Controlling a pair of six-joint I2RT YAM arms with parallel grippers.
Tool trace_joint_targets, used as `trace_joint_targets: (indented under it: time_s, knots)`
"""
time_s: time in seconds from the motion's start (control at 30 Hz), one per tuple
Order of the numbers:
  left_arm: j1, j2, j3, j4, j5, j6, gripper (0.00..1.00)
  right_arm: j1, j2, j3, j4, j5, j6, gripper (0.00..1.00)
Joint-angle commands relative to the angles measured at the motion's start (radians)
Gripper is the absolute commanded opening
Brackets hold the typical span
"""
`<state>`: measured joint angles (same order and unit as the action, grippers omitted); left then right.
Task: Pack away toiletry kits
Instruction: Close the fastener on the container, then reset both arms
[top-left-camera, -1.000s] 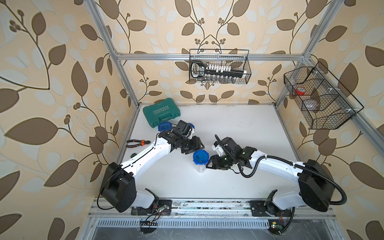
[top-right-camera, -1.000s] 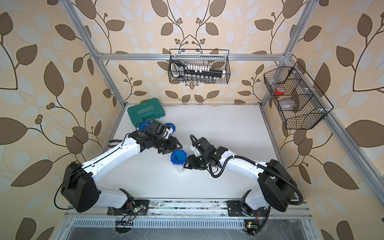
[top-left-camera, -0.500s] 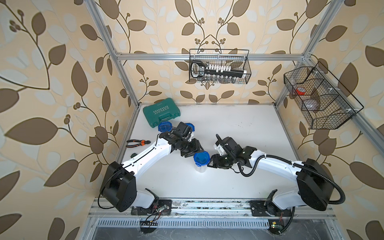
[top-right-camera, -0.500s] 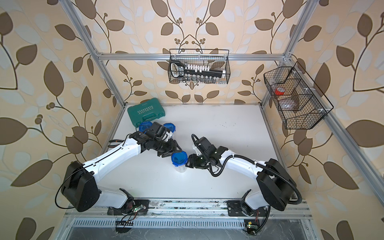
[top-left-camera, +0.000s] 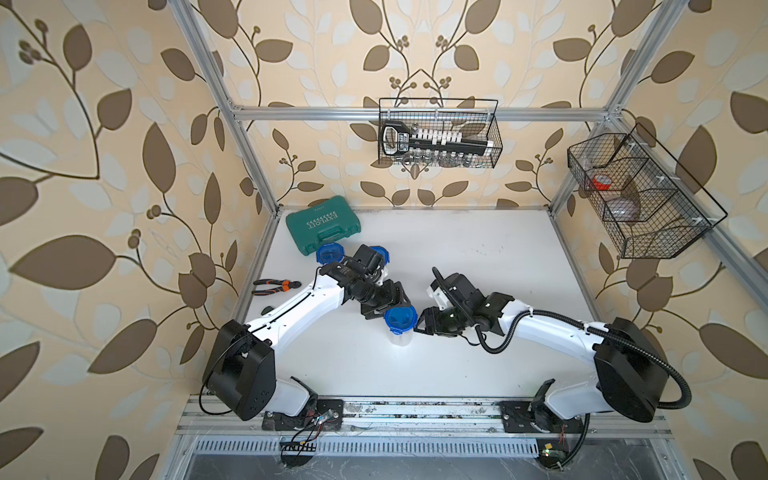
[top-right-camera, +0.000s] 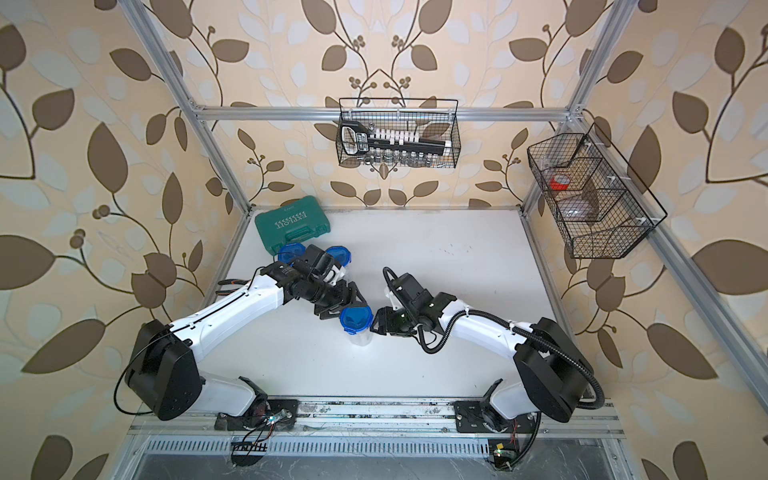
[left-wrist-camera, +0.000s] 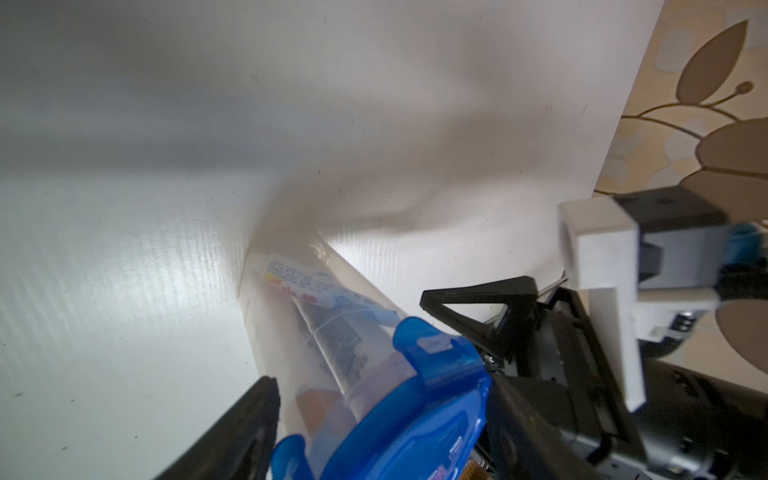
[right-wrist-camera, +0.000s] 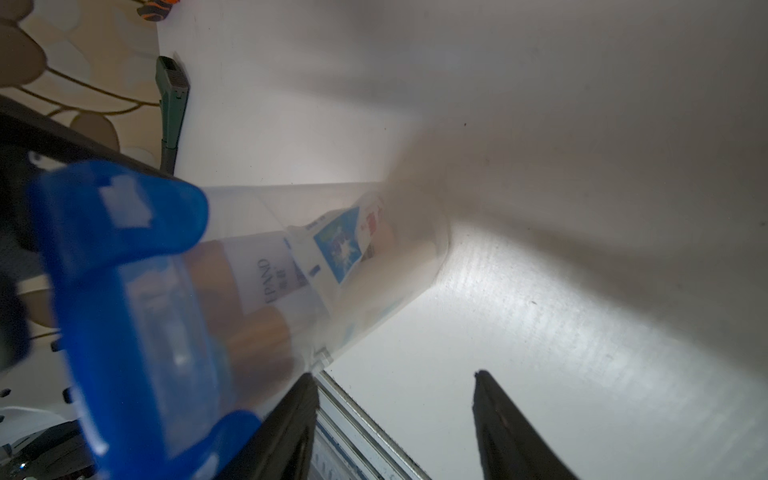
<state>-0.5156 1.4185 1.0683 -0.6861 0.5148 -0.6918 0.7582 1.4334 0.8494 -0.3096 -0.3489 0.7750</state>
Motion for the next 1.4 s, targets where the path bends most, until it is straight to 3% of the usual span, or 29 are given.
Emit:
trace_joint_targets:
  time_s: [0.0,0.07,0.4,0.43,0.47,0.6,0.7,0.73,0.83,0.9,0.97,1.07,1.17,1.27,1.37]
  knots:
    - [0.017,-0.032,0.035,-0.076,0.026,0.059,0.93,0.002,-0.051,0.045,-0.02,0.038,-0.052,0.61]
    - [0.017,-0.037,0.046,-0.091,0.014,0.074,0.99,0.003,-0.075,0.042,-0.063,0.059,-0.068,0.62]
    - [0.017,-0.227,0.044,-0.128,-0.119,0.161,0.99,0.002,-0.23,-0.012,-0.22,0.187,-0.097,0.85]
    - [0.017,-0.257,0.032,-0.129,-0.145,0.169,0.99,0.002,-0.244,-0.011,-0.244,0.216,-0.105,0.88]
    - [0.019,-0.293,0.017,-0.13,-0.186,0.171,0.99,0.001,-0.261,-0.006,-0.27,0.27,-0.109,0.99]
    - [0.055,-0.444,-0.059,-0.175,-0.457,0.185,0.99,-0.036,-0.328,0.033,-0.409,0.547,-0.087,1.0]
    - [0.071,-0.533,-0.142,-0.248,-0.845,0.106,0.99,-0.076,-0.438,0.004,-0.435,0.808,-0.08,1.0]
    - [0.094,-0.56,-0.193,-0.215,-0.893,0.109,0.99,-0.117,-0.499,-0.04,-0.374,0.849,-0.109,1.0]
    - [0.199,-0.605,-0.319,-0.04,-0.854,0.214,0.99,-0.302,-0.628,-0.181,-0.203,0.856,-0.171,1.0]
    - [0.237,-0.595,-0.377,0.057,-0.911,0.234,0.99,-0.426,-0.647,-0.244,-0.155,0.877,-0.169,1.0]
    - [0.258,-0.557,-0.429,0.165,-0.942,0.263,0.99,-0.53,-0.655,-0.32,-0.007,0.829,-0.278,1.0]
    - [0.266,-0.494,-0.47,0.292,-1.009,0.278,0.99,-0.601,-0.657,-0.44,0.276,0.801,-0.407,1.0]
    - [0.294,-0.434,-0.514,0.439,-1.041,0.339,0.99,-0.632,-0.592,-0.563,0.658,0.66,-0.622,1.0]
    - [0.326,-0.356,-0.534,0.542,-1.044,0.392,0.99,-0.634,-0.418,-0.513,0.711,0.731,-0.667,0.99]
    - [0.353,-0.314,-0.605,0.75,-1.025,0.467,0.99,-0.647,-0.302,-0.512,0.84,0.725,-0.694,1.0]
